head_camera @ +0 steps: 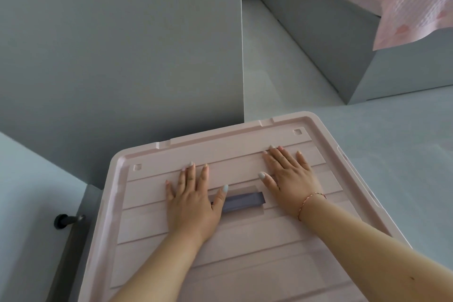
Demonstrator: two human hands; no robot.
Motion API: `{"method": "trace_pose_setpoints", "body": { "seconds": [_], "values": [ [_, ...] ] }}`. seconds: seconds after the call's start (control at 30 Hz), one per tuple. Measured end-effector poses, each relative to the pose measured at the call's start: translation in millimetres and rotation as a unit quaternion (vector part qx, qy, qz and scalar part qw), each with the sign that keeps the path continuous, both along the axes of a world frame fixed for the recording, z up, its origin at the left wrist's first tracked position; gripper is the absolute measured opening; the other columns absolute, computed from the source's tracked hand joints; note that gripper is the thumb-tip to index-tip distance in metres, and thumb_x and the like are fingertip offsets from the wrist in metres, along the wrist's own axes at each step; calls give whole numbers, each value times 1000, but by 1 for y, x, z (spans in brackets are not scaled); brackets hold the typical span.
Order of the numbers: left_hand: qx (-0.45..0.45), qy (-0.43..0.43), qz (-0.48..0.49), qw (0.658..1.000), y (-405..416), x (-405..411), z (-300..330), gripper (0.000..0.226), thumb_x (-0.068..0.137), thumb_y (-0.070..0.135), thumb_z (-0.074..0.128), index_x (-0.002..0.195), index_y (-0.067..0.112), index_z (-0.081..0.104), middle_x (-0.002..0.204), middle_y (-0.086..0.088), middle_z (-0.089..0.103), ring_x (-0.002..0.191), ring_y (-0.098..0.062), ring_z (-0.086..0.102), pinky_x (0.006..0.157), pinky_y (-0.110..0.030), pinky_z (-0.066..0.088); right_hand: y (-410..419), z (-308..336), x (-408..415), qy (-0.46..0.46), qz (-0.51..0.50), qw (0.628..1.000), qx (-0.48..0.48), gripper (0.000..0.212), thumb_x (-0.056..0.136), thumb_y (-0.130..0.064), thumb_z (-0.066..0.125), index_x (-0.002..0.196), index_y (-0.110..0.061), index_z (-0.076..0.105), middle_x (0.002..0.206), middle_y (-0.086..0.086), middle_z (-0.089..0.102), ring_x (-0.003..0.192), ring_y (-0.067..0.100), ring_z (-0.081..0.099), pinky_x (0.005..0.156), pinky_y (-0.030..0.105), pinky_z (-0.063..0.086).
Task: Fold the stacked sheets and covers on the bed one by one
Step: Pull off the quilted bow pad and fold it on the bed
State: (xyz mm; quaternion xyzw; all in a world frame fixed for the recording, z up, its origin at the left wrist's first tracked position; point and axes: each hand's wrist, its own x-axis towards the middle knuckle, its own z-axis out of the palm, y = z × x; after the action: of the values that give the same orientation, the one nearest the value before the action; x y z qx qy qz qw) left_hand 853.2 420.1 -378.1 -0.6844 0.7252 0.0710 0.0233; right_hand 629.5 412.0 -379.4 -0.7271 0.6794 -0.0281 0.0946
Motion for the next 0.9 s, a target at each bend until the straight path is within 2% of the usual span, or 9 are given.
{"method": "trace_pose_setpoints", "body": {
  "seconds": [0.1, 0.17, 0.23, 0.4, 0.53, 0.6, 0.67, 0.77, 0.9],
  "values": [
    [-4, 16, 12, 1000, -1, 3, 1, 91, 78, 72, -12, 155, 25, -1, 163, 2, -5, 150, -16, -6, 121, -42, -3, 0, 3, -3, -37, -24, 999, -15, 96, 75, -73, -16, 151, -25, 15, 160, -6, 6, 147, 10, -2, 118, 29, -6],
    [-9, 21, 23, 999, -1, 8, 3, 79, 91, 67, 4, 156, 21, 2, 164, 0, -1, 150, -16, -3, 122, -39, -2, 1, 5, -8, -60, -47, 997, -23, 68, 94, -58, 13, 151, -21, 20, 160, -3, 10, 148, 12, 1, 118, 27, -1],
    [-17, 23, 44, 999, -1, 17, 5, 71, 97, 58, 15, 156, 18, 5, 163, -1, 4, 150, -17, 1, 121, -38, 0, 2, 6, -15, -67, -67, 995, -31, 56, 100, -42, 28, 150, -18, 21, 160, -1, 11, 148, 14, 3, 118, 27, 3],
    [-34, 13, 106, 994, -5, 58, 6, 70, 98, 54, 21, 154, 12, 13, 162, -6, 13, 149, -22, 10, 121, -42, 7, 6, 4, -50, -36, -150, 986, -62, 49, 100, -34, 31, 146, -17, 27, 158, 0, 17, 147, 17, 7, 120, 34, 5],
    [-40, -13, 115, 992, -1, 89, 7, 72, 98, 54, 22, 154, 10, 15, 162, -8, 14, 148, -25, 13, 120, -45, 13, 11, 4, -74, -32, -203, 978, -35, 48, 100, -34, 29, 146, -18, 26, 155, -2, 21, 146, 20, 10, 119, 39, 11],
    [-42, -22, 125, 991, 1, 99, 7, 71, 98, 53, 24, 153, 9, 18, 160, -10, 19, 147, -28, 17, 118, -46, 15, 12, 5, -80, -46, -223, 973, -26, 44, 99, -28, 31, 142, -19, 29, 149, -3, 28, 139, 22, 24, 111, 42, 26],
    [-42, -32, 133, 990, 1, 104, 7, 69, 98, 52, 26, 151, 7, 24, 157, -13, 27, 144, -30, 23, 117, -46, 18, 10, 8, -83, -79, -248, 966, -9, 41, 96, -20, 32, 137, -22, 32, 141, -2, 36, 125, 25, 38, 93, 40, 37],
    [-34, -40, 130, 990, -1, 102, 7, 68, 98, 51, 26, 149, 6, 28, 154, -14, 32, 141, -32, 27, 116, -45, 21, 7, 11, -85, -101, -273, 957, 7, 45, 93, -12, 30, 136, -25, 32, 137, -2, 40, 114, 29, 46, 77, 36, 36],
    [-24, -36, 138, 990, -4, 97, 7, 67, 99, 50, 24, 148, 5, 29, 153, -15, 33, 141, -35, 27, 116, -48, 21, 8, 18, -83, -111, -291, 950, 11, 43, 92, -11, 28, 132, -23, 34, 131, 3, 45, 110, 31, 50, 75, 38, 38]
  ]
}}
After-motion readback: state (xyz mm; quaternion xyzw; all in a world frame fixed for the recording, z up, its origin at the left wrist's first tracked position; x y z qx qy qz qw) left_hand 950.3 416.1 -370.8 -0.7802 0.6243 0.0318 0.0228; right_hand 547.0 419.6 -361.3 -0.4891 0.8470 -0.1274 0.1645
